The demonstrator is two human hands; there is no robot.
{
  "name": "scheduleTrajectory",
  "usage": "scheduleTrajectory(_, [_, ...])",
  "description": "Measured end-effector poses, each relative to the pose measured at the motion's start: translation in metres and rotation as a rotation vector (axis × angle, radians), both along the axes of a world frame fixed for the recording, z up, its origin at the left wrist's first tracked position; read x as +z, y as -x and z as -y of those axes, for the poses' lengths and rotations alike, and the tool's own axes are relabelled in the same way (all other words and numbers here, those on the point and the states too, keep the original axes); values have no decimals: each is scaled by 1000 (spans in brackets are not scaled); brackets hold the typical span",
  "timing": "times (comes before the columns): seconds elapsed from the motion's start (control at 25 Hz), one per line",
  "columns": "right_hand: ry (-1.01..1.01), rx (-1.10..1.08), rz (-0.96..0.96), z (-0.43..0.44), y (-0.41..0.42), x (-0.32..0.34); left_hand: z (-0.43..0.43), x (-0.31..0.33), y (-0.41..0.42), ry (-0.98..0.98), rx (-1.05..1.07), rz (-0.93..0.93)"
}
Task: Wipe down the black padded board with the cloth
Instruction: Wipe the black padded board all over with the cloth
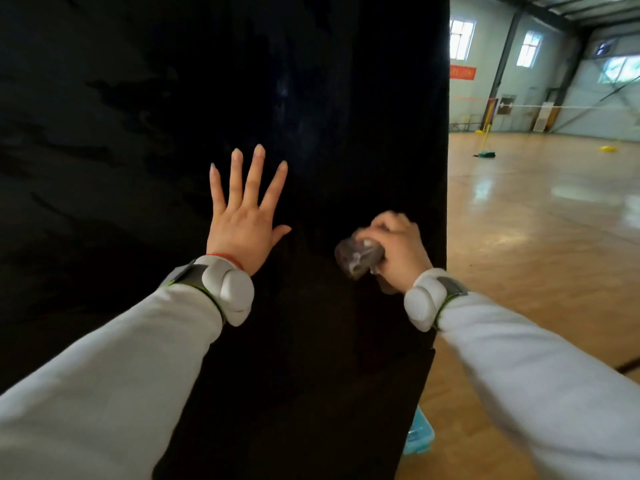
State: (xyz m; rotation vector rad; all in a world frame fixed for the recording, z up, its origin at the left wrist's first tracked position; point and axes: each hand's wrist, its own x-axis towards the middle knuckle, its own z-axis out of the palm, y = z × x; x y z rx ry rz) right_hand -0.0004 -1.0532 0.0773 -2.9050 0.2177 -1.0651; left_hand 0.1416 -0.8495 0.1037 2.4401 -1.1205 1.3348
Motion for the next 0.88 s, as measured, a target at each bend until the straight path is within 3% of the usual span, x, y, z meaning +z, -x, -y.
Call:
scheduleTrajectory(0.08, [-25,-4,307,-4,-8,32,0,-1,-2,12,-11,23])
scheduleTrajectory(0.16, [-35,-34,421,-8,-20,41,-1,-2,-2,16,-11,15])
scheduleTrajectory(0.36, [-61,-43,325,-6,-30,5,6,-19,10,19,43,-38])
scheduleTrajectory(0.48, [-67,-24,149,-1,-23,-23,9,-36,19,16,54,-82])
scheduleTrajectory(0.64, [-15,66,-46,-2,-9,-53,-3,-51,17,-140,106,-54])
scheduleTrajectory(0.88, [-55,-37,384,-2,-19,21,-2,-50,21,-151,172,-108])
